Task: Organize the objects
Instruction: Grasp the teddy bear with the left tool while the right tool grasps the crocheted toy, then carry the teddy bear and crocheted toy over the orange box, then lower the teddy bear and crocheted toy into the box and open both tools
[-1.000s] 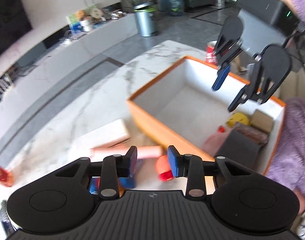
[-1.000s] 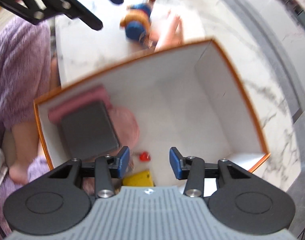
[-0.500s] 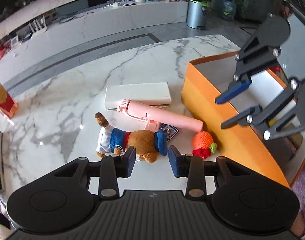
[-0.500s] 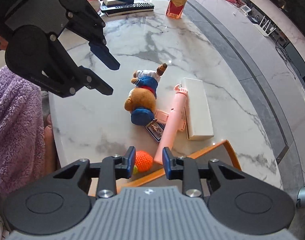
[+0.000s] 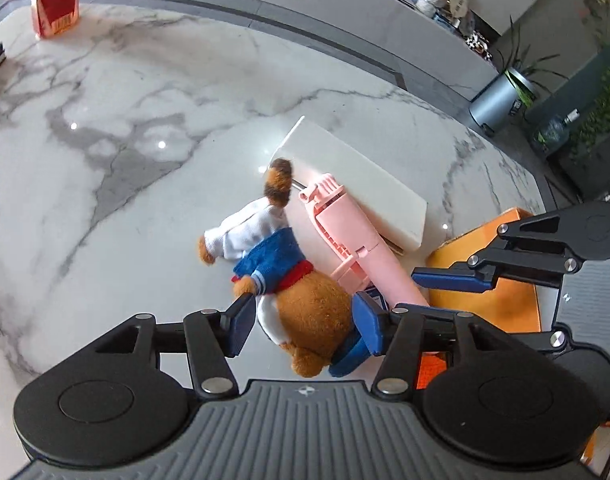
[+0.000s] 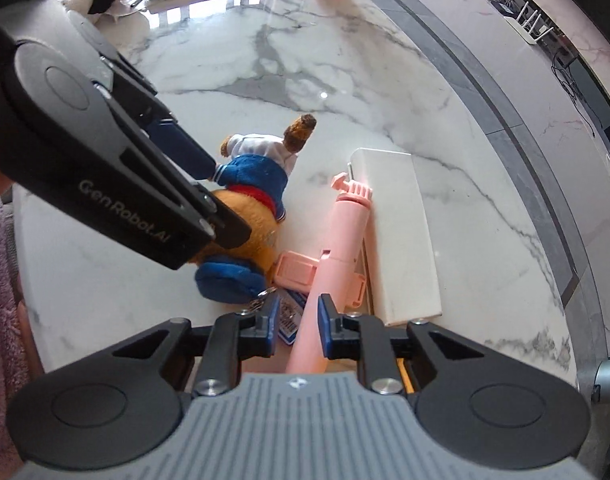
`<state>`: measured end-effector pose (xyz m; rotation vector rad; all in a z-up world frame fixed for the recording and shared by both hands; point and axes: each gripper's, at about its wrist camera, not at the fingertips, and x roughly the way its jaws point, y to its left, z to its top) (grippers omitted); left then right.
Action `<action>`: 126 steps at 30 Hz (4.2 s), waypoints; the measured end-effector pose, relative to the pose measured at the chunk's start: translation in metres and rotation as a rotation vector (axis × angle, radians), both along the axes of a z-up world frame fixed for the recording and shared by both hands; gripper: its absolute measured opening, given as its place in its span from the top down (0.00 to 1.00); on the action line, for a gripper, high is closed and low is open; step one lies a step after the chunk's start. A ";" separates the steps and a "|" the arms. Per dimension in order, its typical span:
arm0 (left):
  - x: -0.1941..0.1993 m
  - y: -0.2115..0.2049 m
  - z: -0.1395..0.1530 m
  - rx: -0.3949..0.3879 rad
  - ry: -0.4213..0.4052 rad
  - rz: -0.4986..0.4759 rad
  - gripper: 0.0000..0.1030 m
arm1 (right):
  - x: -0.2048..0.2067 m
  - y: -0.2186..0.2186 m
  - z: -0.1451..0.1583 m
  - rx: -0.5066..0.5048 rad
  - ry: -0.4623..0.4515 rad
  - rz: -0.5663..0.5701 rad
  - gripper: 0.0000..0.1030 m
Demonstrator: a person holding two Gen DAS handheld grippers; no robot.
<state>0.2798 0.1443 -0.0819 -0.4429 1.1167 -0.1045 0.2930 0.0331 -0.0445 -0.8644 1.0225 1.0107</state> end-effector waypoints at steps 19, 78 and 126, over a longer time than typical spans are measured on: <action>0.006 -0.014 -0.013 0.035 0.023 -0.040 0.45 | -0.013 -0.003 -0.012 -0.049 0.054 0.037 0.79; -0.065 -0.297 0.068 0.685 -0.440 -1.208 0.47 | -0.092 -0.258 0.094 -0.068 -0.033 -0.168 0.53; 0.023 -0.320 -0.022 0.371 -0.113 -1.390 0.57 | -0.049 -0.248 0.003 -0.020 0.241 -0.281 0.53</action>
